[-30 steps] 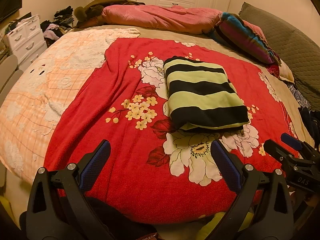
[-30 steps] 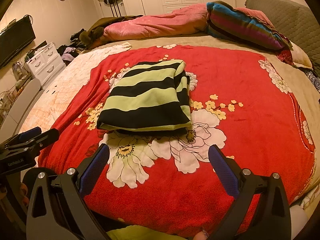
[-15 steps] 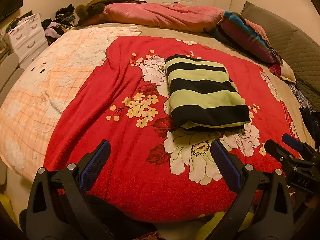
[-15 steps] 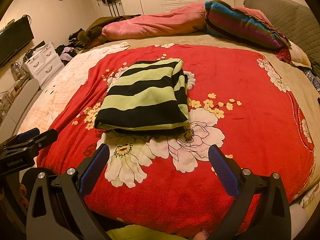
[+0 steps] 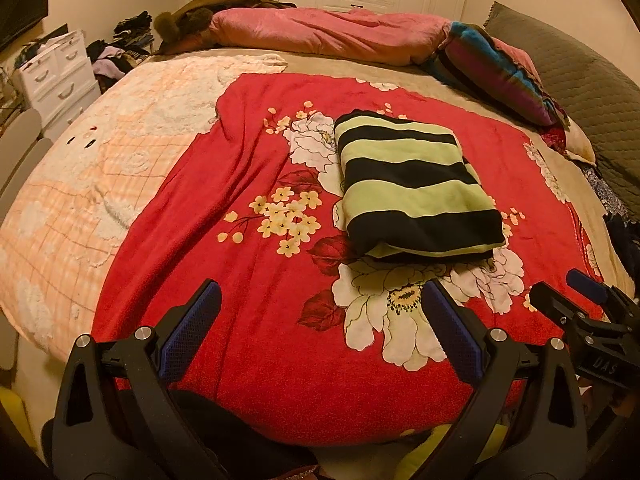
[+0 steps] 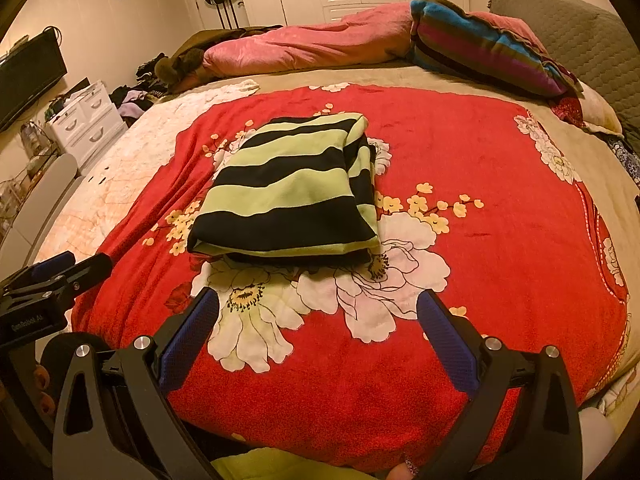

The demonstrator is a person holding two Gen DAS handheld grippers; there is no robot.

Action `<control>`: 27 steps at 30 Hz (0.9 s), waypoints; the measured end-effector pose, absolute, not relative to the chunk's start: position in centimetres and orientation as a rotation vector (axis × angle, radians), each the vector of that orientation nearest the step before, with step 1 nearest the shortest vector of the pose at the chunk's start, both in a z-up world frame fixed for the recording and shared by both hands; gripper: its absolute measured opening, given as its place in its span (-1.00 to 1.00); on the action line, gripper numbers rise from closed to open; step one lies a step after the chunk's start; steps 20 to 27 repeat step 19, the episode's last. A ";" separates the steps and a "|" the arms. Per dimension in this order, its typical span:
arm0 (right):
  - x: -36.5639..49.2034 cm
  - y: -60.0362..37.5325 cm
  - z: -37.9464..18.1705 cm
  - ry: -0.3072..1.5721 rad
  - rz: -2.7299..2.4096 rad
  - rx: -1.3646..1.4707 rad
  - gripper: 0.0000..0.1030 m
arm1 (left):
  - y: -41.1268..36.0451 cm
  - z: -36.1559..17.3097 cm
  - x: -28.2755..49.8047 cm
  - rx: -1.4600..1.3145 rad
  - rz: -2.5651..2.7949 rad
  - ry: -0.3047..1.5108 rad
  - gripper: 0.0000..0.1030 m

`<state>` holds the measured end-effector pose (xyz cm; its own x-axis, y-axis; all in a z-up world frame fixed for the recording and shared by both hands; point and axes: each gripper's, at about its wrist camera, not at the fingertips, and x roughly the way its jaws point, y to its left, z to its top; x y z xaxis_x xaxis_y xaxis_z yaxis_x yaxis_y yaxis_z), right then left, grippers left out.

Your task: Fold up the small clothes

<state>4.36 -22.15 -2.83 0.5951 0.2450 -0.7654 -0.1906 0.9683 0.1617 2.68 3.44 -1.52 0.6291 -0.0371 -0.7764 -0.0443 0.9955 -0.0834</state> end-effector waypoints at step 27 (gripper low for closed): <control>2.9 -28.5 -2.7 0.845 0.057 0.106 0.91 | 13.4 -2.7 4.6 -0.272 0.161 0.961 0.82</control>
